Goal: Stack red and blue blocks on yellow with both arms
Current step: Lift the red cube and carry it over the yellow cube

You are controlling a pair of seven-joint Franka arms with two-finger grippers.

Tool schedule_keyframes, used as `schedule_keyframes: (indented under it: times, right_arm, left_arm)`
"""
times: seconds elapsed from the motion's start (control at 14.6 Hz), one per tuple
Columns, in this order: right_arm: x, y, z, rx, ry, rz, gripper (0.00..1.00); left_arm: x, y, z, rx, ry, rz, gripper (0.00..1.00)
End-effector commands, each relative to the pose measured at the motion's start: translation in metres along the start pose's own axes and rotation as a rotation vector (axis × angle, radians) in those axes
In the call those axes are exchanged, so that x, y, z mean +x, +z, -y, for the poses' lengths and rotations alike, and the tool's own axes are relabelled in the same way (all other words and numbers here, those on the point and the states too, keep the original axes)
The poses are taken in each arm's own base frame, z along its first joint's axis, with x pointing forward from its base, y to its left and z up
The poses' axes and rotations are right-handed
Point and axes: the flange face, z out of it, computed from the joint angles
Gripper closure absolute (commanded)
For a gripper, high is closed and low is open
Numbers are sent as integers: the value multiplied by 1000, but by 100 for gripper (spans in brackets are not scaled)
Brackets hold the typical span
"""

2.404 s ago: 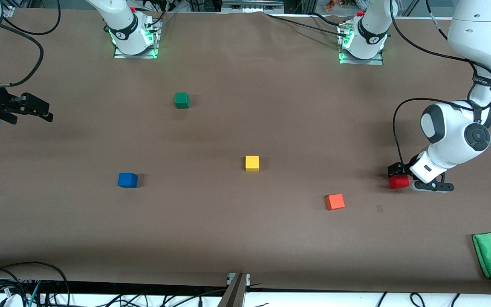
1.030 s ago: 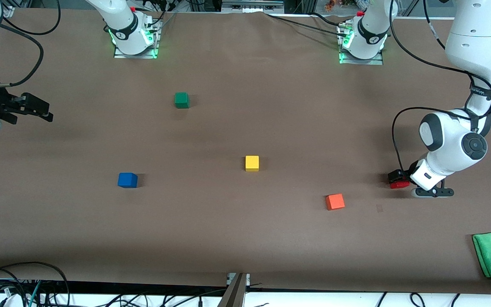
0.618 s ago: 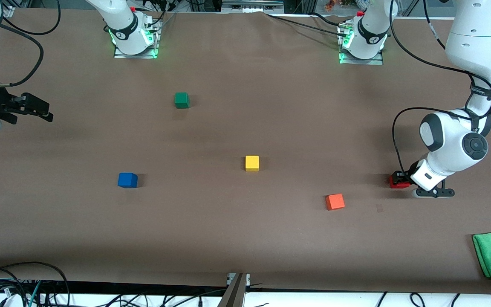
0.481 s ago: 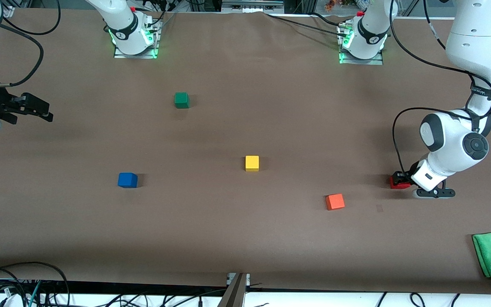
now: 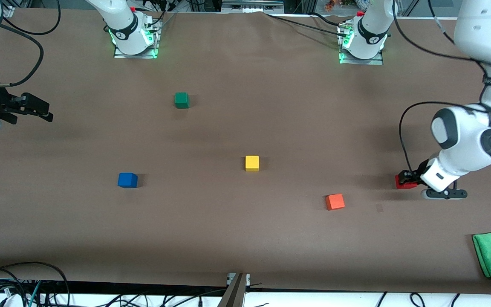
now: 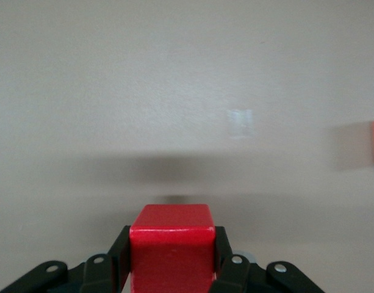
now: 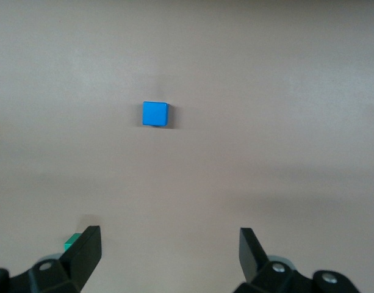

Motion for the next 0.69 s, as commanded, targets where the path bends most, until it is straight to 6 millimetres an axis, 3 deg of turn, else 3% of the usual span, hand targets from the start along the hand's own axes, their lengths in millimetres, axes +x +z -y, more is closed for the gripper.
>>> schedule_keyframes:
  times: [0.0,0.21,0.41,0.62]
  right_arm:
    - [-6,-6,1,4,-15,0,0]
    - [-6,-6,0,5,-13,2,0]
    - [-6,-5,-2,6,-10,4,0]
    - [-6,-5,-5,6,-4,4,0]
  left_arm:
    - [-11,-53,-37,8,-38,27,100]
    - [-24,-82,-89,88,-68,51,100]
    - [-32,-78,-151,108,-135,42,100]
    - [-49,-73,-228,123,-230,25,100]
